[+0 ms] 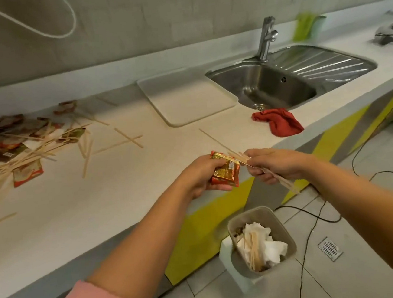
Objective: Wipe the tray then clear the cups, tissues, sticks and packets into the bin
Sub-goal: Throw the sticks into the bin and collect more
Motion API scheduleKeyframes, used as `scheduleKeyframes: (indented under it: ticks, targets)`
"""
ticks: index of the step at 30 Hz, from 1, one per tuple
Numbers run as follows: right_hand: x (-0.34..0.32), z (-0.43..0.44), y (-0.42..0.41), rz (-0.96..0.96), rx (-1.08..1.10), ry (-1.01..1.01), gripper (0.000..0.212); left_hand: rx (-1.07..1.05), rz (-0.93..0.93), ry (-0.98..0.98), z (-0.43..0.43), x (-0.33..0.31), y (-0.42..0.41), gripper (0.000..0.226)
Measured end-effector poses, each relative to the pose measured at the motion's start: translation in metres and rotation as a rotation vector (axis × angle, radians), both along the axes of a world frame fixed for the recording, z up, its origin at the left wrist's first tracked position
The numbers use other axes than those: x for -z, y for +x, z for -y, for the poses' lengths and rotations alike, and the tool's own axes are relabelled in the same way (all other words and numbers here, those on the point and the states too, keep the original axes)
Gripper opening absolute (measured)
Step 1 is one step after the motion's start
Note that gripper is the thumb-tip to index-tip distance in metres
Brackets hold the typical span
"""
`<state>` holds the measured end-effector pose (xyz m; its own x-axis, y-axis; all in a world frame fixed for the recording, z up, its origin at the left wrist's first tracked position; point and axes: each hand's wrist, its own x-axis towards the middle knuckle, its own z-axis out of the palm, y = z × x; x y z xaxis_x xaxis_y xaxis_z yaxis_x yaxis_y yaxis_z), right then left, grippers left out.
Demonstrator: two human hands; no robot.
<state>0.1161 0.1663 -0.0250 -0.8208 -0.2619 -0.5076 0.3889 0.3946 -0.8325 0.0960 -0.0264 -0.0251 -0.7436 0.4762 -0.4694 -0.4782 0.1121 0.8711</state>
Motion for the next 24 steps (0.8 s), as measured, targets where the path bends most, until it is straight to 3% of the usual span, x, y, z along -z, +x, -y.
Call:
scheduleKeyframes:
  ticks: [4, 12, 15, 18, 24]
  targets:
    - [0.027, -0.048, 0.032, 0.148, -0.084, -0.017, 0.020, 0.124, 0.095, -0.043, -0.035, 0.031, 0.029, 0.011]
    - [0.088, -0.115, 0.079, 0.423, -0.133, -0.017, 0.015, 0.222, 0.290, -0.277, -0.083, 0.116, 0.071, 0.033]
    - [0.115, -0.131, 0.085, 0.500, -0.110, 0.065, 0.018, 0.188, 0.351, -0.347, -0.091, 0.144, 0.082, 0.025]
    - [0.141, -0.136, 0.084, 0.517, -0.029, 0.217, 0.020, 0.109, 0.363, -0.389, -0.096, 0.174, 0.087, 0.033]
    - [0.186, -0.120, 0.074, 0.546, 0.004, 0.409, 0.020, -0.068, 0.378, -0.349, -0.109, 0.219, 0.087, 0.031]
